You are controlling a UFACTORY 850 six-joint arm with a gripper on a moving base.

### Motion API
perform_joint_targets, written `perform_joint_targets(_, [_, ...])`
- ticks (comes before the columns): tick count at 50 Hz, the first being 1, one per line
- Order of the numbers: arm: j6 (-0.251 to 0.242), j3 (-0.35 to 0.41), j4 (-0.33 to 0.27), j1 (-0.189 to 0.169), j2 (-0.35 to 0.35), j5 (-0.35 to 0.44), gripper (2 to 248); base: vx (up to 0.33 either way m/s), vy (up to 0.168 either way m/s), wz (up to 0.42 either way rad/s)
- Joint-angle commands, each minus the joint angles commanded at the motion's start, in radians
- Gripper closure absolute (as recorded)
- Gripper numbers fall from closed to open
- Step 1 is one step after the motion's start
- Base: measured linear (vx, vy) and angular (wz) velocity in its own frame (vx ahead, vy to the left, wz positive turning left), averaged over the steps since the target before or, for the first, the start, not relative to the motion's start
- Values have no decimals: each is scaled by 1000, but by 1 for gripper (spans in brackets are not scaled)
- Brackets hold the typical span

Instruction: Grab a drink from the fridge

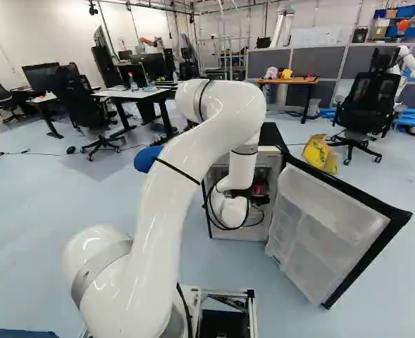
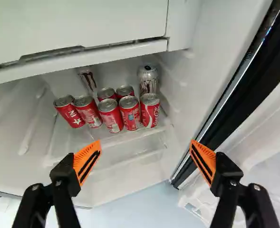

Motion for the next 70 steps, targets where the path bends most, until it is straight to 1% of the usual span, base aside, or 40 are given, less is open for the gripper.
perform_joint_targets(39, [0,-107,0,49,-142,1,3,0,0,0])
perform_joint_targets(70, [0,-140,-10,82,-158,4,3,0,0,0])
